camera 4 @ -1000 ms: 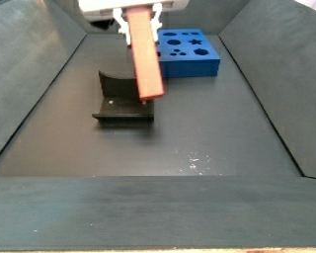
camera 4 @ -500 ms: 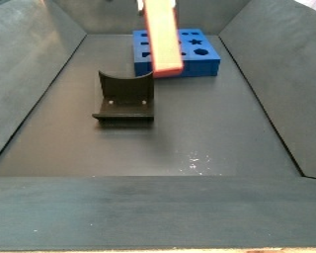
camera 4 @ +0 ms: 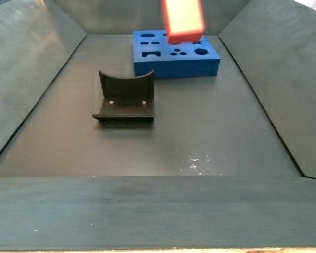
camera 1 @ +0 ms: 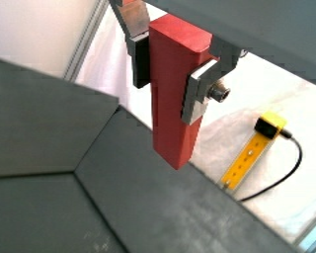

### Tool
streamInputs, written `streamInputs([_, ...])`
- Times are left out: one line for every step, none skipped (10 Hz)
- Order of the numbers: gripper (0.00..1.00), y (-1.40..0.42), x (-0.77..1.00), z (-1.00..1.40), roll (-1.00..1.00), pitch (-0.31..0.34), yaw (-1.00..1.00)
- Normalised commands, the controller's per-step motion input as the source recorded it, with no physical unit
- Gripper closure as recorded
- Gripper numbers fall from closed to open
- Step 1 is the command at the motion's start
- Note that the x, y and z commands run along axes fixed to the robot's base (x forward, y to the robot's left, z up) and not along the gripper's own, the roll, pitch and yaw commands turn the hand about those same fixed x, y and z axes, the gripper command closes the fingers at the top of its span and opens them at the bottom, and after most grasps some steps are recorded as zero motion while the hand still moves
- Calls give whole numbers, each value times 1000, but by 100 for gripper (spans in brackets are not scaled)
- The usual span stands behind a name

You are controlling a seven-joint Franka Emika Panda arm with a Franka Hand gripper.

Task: Pick up the rectangle object. Move up. Place the rectangle object on the fixture. Regrasp the rectangle object. Move to above the board. Insert the rectangle object.
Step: Move to above the board.

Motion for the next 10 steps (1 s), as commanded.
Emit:
streamInputs([100,129,-171,1000,-35,55,-24])
streamInputs([100,103,-139,889,-42,61,-13])
streamInputs([100,57,-84,643,-52,66,0])
streamInputs([100,32,-49,464,-55,80,8])
streamInputs([100,8,-10,237,-54,105,20])
streamInputs([100,-1000,-70,-90,-1000,-75,-121])
streamInputs([100,-1000,-64,-103,-1000,-79,-121])
streamInputs([100,-1000,-70,-97,-1000,-80,-124])
streamInputs([100,-1000,-74,-101,-1000,-74,-133])
streamInputs([100,-1000,-75,-101,-1000,-73,-137])
